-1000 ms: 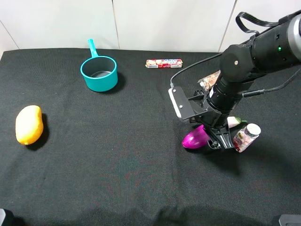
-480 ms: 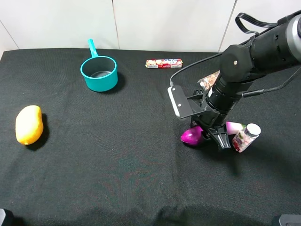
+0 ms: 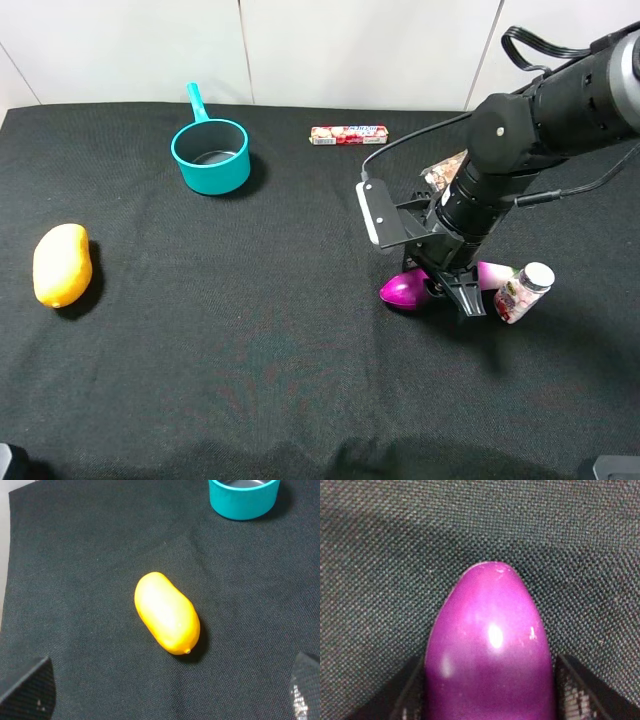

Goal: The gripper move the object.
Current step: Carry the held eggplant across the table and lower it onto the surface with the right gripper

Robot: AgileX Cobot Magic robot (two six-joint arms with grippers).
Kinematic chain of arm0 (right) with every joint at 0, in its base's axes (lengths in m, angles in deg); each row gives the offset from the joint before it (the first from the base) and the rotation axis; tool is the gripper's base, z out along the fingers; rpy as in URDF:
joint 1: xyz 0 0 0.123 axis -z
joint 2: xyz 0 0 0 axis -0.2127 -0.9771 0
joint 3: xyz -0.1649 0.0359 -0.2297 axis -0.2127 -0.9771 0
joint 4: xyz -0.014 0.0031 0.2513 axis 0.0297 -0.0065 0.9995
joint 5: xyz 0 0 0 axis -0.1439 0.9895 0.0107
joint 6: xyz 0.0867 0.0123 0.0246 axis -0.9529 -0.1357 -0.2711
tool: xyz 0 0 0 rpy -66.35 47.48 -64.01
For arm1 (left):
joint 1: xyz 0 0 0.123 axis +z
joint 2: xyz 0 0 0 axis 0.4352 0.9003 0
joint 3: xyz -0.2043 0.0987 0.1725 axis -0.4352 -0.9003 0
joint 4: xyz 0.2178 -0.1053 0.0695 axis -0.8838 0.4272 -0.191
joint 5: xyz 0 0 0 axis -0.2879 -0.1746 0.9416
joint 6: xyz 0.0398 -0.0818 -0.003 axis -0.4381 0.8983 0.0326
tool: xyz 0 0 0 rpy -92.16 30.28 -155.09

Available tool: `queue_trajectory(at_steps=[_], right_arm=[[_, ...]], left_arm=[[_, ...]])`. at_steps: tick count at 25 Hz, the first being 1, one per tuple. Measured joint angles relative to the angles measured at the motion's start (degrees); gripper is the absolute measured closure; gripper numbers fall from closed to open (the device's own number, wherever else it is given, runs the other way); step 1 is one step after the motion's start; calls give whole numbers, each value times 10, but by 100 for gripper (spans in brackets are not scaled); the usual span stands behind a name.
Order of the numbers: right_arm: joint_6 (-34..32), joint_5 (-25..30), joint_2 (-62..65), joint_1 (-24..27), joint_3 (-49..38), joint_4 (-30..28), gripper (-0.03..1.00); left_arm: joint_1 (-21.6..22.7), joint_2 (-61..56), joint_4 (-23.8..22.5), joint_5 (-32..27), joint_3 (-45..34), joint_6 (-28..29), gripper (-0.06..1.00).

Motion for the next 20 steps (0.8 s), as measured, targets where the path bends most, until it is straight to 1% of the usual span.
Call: queue_trajectory(at_steps=[7, 16, 20], right_arm=[[0, 5, 1, 0, 8, 0, 57], [0, 54, 1, 0, 62, -1, 57], [-15, 75, 2, 0, 88, -2, 57]], left_arm=[[0, 0, 0, 0, 0, 0, -5], [0, 0, 0, 0, 0, 0, -5], [0, 0, 0, 0, 0, 0, -5]])
